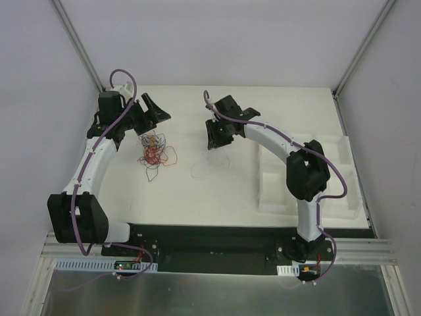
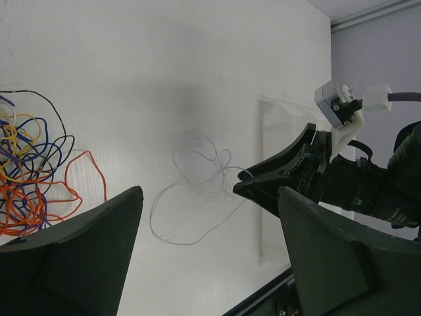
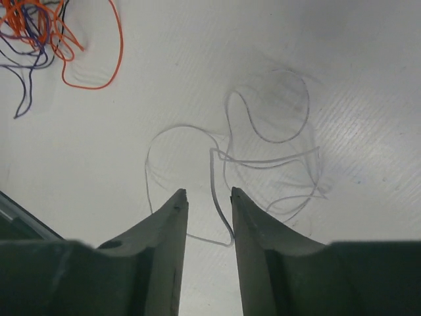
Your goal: Untangle the cables
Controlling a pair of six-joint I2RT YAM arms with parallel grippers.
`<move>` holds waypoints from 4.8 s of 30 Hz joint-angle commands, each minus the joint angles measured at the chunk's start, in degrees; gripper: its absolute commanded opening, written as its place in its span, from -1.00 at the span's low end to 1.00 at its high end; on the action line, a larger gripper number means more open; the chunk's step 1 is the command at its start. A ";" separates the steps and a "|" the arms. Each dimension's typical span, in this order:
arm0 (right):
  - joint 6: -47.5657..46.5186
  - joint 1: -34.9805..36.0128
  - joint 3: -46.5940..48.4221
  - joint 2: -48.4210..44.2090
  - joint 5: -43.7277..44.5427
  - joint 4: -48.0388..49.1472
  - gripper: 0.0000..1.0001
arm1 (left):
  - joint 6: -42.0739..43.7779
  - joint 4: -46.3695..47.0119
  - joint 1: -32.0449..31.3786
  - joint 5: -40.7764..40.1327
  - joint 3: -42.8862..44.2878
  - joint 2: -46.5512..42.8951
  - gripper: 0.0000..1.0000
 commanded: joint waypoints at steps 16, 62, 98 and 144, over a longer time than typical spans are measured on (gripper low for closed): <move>10.00 -0.76 -11.99 -5.69 11.23 2.56 0.96 | -2.21 2.99 0.23 3.83 -0.17 -0.46 0.65; 3.32 5.49 -2.50 10.66 29.43 13.73 -0.05 | -3.62 4.57 2.34 4.00 -1.49 -0.55 0.73; -2.13 -20.27 -29.39 -23.80 27.06 23.39 -0.99 | -5.91 6.85 2.43 7.26 -2.28 -0.02 0.74; 25.90 10.49 -15.89 -3.34 7.54 44.49 0.40 | -14.60 7.03 10.33 3.84 -6.23 1.74 0.59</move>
